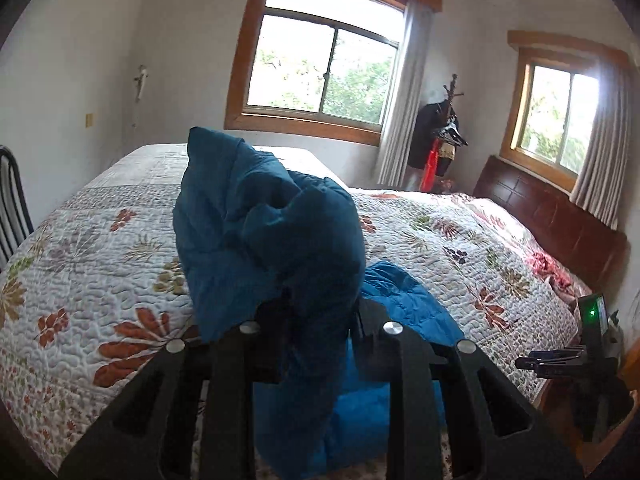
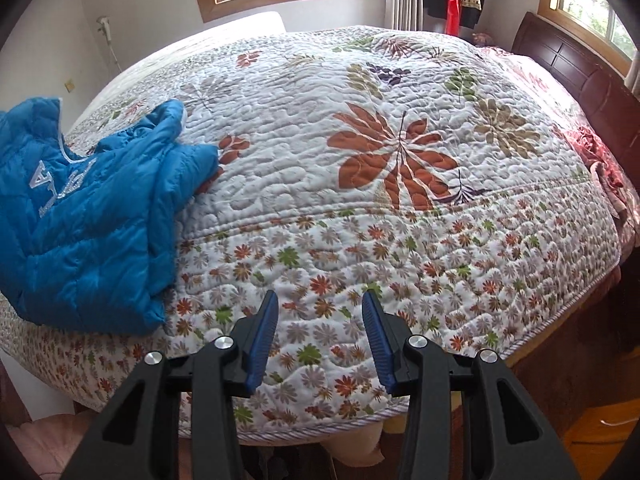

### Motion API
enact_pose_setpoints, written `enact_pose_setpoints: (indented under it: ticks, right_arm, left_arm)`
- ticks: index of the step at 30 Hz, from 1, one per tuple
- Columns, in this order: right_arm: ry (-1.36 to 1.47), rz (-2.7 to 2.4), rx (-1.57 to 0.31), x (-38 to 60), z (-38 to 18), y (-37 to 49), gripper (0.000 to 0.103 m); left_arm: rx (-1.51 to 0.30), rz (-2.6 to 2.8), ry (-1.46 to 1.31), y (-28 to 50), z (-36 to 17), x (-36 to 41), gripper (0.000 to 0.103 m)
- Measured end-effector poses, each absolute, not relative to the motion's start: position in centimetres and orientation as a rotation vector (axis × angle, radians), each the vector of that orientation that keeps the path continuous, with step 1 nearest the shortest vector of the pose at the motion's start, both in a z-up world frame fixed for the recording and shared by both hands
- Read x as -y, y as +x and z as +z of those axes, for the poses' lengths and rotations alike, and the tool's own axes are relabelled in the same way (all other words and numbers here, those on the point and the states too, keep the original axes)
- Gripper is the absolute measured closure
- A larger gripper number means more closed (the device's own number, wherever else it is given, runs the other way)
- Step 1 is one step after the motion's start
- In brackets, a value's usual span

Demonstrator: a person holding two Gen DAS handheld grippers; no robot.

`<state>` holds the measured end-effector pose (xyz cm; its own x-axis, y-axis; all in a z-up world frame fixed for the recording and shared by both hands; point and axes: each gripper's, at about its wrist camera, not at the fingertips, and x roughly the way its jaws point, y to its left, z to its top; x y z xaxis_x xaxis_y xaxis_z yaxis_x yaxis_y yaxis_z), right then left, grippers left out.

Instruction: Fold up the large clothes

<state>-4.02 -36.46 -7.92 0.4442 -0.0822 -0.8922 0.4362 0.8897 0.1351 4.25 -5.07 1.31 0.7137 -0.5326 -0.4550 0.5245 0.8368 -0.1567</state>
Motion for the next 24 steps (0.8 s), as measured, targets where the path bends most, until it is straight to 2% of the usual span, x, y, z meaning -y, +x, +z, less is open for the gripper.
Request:
enact_pose_setpoints:
  ticks: [9,24]
  right_arm:
    - [0.456,-0.309,-1.085,36.6,-10.5,-6.0,0.059]
    - [0.396,-0.293,-1.131,36.7,-10.9,-1.8,0.057]
  left_arm:
    - [-0.701,-0.702,0.154,5.7,-4.3,14.8,0.075]
    - [-0.747,-0.707,0.169,5.7,-6.4,15.6,0.072]
